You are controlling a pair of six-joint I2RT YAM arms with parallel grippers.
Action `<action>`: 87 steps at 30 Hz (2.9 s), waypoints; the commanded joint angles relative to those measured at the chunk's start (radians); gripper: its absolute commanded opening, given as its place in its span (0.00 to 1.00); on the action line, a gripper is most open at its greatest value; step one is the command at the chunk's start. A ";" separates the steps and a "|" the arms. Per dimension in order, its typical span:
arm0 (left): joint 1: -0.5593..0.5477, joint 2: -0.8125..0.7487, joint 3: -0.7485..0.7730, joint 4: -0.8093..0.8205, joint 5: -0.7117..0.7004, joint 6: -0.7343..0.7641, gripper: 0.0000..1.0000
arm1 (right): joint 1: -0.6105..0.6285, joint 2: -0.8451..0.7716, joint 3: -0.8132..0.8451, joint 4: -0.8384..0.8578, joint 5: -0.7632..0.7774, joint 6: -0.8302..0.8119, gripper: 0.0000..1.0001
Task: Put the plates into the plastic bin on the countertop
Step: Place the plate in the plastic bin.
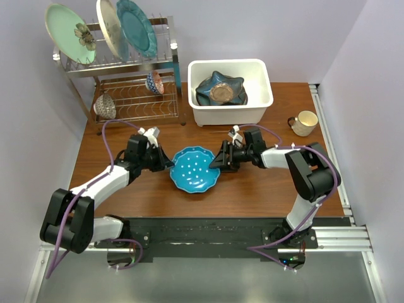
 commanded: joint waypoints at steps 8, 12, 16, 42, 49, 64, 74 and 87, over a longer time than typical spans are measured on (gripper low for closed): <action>0.009 -0.012 0.009 0.196 0.135 -0.080 0.00 | 0.014 0.000 -0.011 0.208 -0.132 0.144 0.50; 0.009 -0.004 0.013 0.202 0.140 -0.080 0.00 | 0.016 0.000 -0.005 0.228 -0.159 0.157 0.18; 0.009 -0.007 0.019 0.194 0.138 -0.073 0.00 | 0.017 -0.006 -0.014 0.243 -0.167 0.160 0.00; 0.012 -0.048 0.048 0.050 -0.046 -0.008 0.85 | 0.017 -0.034 -0.001 0.189 -0.158 0.129 0.00; 0.042 -0.119 0.027 0.051 -0.070 -0.017 0.88 | 0.016 -0.108 0.039 -0.045 -0.087 -0.015 0.00; 0.081 -0.306 0.025 -0.044 -0.178 -0.004 0.94 | -0.058 -0.180 0.110 -0.111 -0.089 -0.017 0.00; 0.089 -0.252 -0.005 -0.012 -0.141 -0.011 0.95 | -0.156 -0.269 0.203 -0.216 -0.115 -0.057 0.00; 0.091 -0.197 -0.040 0.022 -0.107 0.014 0.94 | -0.190 -0.223 0.375 -0.216 -0.135 -0.014 0.00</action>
